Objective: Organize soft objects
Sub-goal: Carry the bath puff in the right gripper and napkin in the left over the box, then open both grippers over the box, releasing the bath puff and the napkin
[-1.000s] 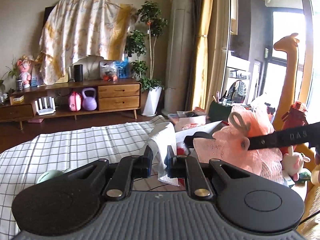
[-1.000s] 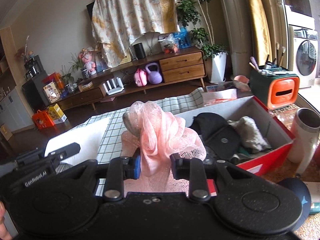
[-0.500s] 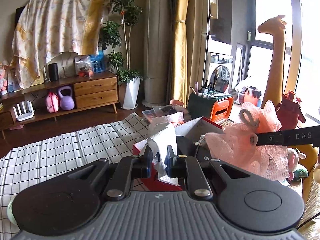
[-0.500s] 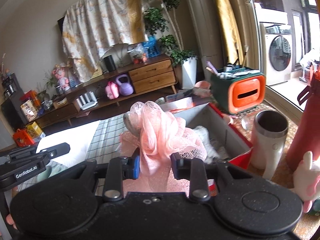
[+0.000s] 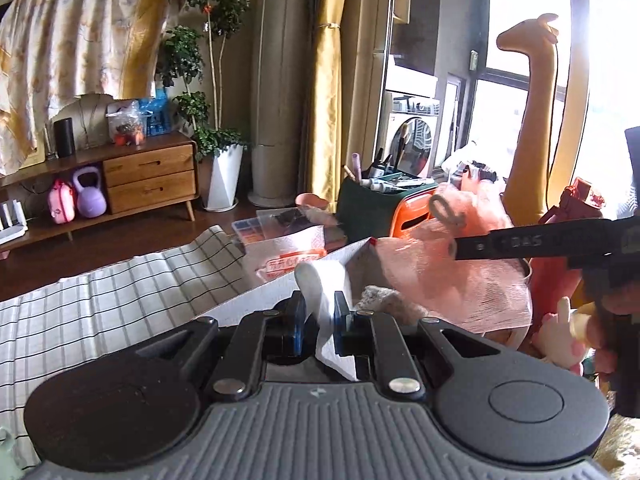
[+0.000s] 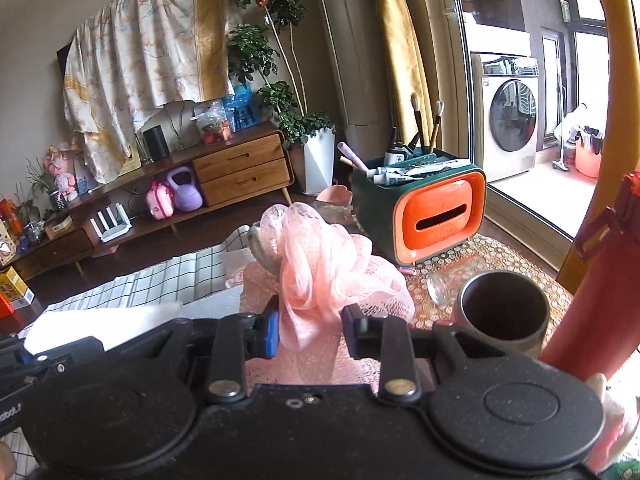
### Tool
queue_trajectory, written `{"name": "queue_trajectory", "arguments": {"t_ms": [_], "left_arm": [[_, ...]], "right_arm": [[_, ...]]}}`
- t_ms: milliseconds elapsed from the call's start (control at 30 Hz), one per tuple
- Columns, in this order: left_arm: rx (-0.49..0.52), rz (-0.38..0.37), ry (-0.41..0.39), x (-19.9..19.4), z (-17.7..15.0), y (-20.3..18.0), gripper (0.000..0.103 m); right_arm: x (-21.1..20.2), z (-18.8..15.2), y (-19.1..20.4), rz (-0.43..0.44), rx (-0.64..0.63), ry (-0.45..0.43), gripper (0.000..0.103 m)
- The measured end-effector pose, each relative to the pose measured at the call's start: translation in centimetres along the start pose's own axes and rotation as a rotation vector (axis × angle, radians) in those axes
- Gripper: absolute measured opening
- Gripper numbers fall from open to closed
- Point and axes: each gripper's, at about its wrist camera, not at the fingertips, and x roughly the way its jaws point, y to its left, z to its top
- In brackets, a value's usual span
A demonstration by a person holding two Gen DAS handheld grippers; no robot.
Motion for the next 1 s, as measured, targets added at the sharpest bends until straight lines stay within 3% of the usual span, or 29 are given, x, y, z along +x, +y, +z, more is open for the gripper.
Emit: {"name": "queue_trajectory", "arguments": {"t_ms": [333, 667, 900, 1000], "left_arm": [[-0.018, -0.039, 0.075, 4.6, -1.7, -0.8, 0.014], [-0.065, -0.030, 0.156, 6.4, -3.5, 0.9, 0.014], [-0.082, -0.005, 0.185, 6.3, -4.3, 1.4, 0.014], [-0.080, -0.004, 0.179, 5.8, -4.2, 1.4, 0.014]], "right_arm": [[5.7, -1.3, -0.5, -0.042, -0.006, 0.082, 0.031], [7.9, -3.6, -0.5, -0.046, 0.009, 0.142, 0.032], [7.1, -3.3, -0.8, -0.063, 0.005, 0.138, 0.042], [6.3, -3.2, -0.7, -0.077, -0.006, 0.125, 0.057]]}}
